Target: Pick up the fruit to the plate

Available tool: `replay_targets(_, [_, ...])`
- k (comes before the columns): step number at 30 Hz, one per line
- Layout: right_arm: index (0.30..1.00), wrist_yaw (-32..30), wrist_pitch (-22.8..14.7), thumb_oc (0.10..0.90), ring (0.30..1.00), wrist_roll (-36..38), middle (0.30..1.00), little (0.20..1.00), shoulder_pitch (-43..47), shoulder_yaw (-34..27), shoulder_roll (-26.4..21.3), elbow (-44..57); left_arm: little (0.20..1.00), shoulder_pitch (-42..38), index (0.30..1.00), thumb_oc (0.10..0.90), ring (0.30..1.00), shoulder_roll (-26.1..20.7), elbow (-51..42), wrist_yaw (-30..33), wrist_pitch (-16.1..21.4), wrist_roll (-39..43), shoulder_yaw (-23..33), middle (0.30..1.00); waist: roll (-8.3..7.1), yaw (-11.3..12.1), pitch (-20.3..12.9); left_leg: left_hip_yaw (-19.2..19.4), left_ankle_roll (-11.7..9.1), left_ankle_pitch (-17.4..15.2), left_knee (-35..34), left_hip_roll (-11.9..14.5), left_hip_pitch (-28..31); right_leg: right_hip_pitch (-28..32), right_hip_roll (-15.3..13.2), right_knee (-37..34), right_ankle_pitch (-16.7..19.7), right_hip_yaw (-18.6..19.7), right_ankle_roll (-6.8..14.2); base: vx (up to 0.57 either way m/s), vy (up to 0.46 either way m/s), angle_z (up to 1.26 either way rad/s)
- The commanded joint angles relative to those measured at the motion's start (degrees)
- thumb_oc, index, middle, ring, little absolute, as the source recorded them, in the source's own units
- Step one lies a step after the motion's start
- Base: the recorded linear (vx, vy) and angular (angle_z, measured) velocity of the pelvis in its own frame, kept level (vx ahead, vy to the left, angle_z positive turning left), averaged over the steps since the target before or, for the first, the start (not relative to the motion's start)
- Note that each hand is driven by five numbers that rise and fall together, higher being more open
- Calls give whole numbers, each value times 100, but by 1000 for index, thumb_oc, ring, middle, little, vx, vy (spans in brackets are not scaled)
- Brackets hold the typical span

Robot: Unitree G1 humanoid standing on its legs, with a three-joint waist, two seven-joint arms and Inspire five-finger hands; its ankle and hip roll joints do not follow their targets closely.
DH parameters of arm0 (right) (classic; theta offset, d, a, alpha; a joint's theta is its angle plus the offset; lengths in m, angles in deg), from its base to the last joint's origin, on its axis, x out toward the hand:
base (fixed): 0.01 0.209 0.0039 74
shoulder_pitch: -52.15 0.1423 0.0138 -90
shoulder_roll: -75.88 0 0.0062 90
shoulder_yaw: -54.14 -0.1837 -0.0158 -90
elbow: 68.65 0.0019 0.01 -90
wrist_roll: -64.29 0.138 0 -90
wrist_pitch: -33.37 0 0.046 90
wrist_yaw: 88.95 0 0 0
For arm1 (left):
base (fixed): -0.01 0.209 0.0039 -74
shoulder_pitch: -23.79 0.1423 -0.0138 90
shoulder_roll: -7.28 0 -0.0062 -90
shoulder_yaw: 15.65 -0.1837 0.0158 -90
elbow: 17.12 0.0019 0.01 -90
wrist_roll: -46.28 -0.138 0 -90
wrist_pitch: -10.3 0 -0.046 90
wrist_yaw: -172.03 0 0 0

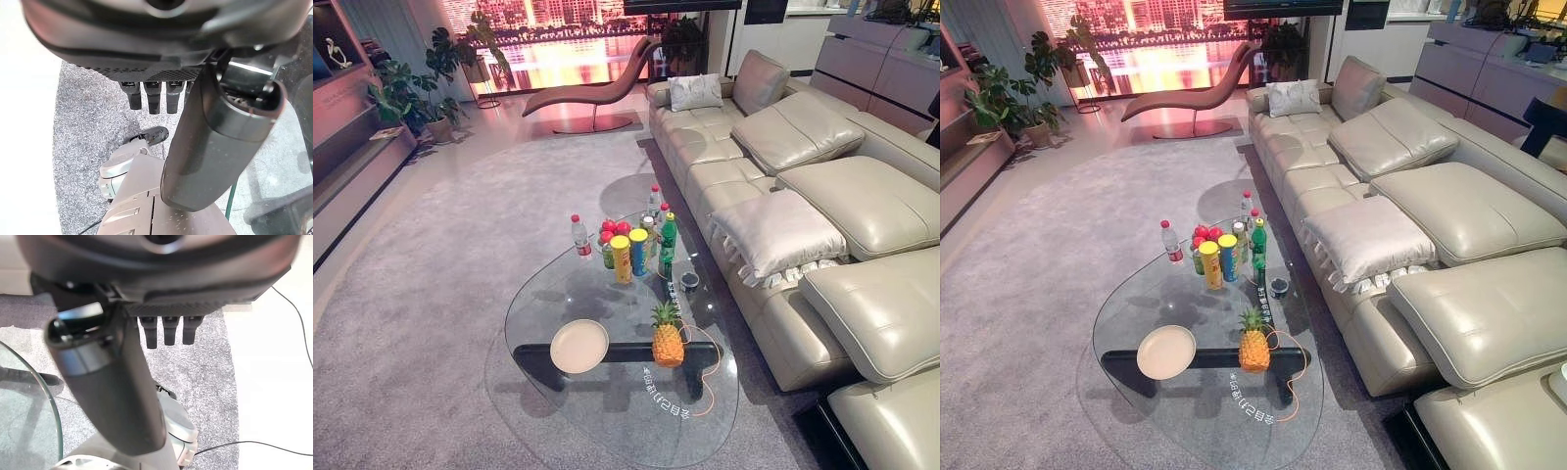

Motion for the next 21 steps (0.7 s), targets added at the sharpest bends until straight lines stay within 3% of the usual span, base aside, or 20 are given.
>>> replay_targets(1, [900, -155, -16, 800, 900, 67, 900, 900, 487, -63, -104, -290, 900, -519, 900, 800, 900, -35, 343, -148, 64, 28, -132, 900, -100, 56, 173, 188, -120, -8, 33, 254, 103, 124, -410, 24, 72, -251, 232, 0, 0, 0])
replay_targets(21, [900, -157, 205, 800, 900, 112, 900, 900, 477, -140, -220, -309, 900, -449, 900, 800, 900, -47, 252, -122, -32, 248, -176, 900, -10, 51, 318, 148, -137, 45, 33, 238, -83, -26, -464, 24, 98, -286, 242, -1, 2, 0])
